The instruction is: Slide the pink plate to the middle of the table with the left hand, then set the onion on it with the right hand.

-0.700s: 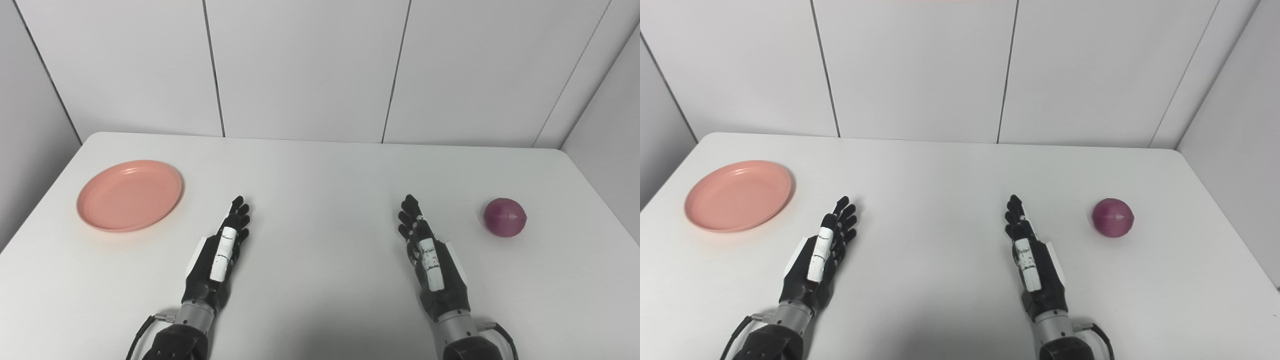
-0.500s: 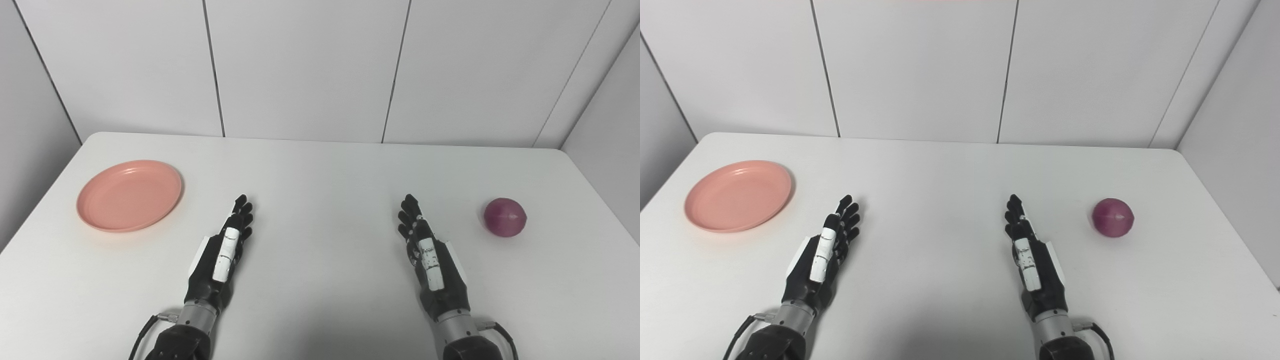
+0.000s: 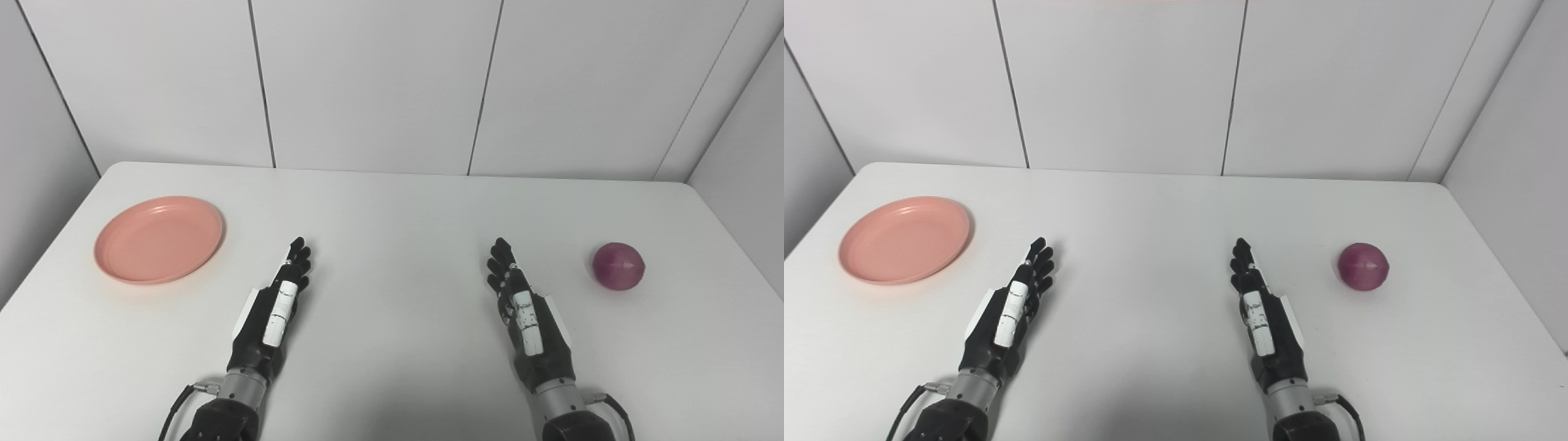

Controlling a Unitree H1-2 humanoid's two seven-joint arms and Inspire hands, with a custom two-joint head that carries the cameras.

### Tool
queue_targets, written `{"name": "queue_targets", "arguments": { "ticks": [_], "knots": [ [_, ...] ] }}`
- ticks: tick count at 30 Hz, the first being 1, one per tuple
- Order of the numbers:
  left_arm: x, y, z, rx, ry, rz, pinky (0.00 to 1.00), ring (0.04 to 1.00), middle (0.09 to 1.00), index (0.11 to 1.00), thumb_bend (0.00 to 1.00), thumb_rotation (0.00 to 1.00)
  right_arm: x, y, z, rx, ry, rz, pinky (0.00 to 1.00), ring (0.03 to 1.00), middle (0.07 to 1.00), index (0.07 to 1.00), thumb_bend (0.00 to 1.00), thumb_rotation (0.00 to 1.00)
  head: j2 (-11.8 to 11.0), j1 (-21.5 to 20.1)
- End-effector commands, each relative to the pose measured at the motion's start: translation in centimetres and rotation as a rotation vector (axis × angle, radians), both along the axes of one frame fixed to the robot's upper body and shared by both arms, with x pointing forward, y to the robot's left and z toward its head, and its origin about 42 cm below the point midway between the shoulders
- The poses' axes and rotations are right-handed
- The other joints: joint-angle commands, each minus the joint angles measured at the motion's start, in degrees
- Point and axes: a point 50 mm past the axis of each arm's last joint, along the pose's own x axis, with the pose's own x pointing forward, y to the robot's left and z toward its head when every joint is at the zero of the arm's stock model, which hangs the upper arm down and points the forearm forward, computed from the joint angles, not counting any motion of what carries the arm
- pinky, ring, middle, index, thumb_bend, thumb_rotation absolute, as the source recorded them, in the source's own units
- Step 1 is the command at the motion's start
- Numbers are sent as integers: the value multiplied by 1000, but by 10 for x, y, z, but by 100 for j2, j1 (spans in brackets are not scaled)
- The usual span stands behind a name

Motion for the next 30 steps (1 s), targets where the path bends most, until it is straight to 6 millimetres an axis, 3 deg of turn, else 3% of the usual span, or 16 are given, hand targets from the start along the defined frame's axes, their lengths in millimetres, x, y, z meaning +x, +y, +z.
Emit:
{"name": "queue_targets", "arguments": {
  "ticks": [1, 30],
  "knots": [
    [-1, 5, 5, 9, -50, -5, 1000, 1000, 1000, 1000, 765, 1000, 6, 2, 7, 6, -44, 2, 1000, 1000, 1000, 1000, 666, 986, 1, 8],
    [3, 9, 6, 25, -66, 64, 1000, 1000, 1000, 1000, 777, 1000, 6, 2, 8, -4, -45, 1, 1000, 1000, 1000, 1000, 659, 973, 6, 14]
  ]
}}
